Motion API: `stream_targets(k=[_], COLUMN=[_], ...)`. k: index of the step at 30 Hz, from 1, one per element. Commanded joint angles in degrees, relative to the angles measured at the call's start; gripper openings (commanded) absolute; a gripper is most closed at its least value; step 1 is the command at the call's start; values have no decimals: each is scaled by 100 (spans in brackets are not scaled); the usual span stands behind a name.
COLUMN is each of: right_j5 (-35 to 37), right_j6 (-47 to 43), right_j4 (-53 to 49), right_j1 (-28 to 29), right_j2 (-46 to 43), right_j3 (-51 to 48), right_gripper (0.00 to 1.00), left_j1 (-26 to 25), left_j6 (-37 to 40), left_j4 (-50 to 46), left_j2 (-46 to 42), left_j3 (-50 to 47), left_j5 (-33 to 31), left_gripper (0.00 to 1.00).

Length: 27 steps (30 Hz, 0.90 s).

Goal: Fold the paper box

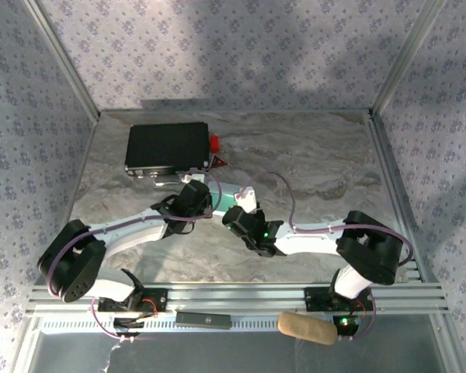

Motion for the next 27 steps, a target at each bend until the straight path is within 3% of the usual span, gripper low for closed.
stream_targets(k=[1,12,17,23,27], right_j5=[-258,-778,-1155,-1353,-1348], right_j6=[607,1397,1334,1100,1178], right_j4=[-524,-409,-528,-602,-764], right_j1=[149,728,727,878,921], right_j2=[-273,-869,-1058,-1266,-1837], right_j3=[89,-440,-466,-518,-719], right_gripper=[56,63,66,77,78], left_j1=[-130,-290,-305,-315,-319], left_j6=[-191,-365,-425,-571,-649], left_j4=[71,70,0,-112,-225], left_j2=[47,131,245,345,342], left_j3=[-99,-70,33,182,215], left_j5=[-178,-478,-526,-544,-447], left_gripper=[2,2,2,2,13])
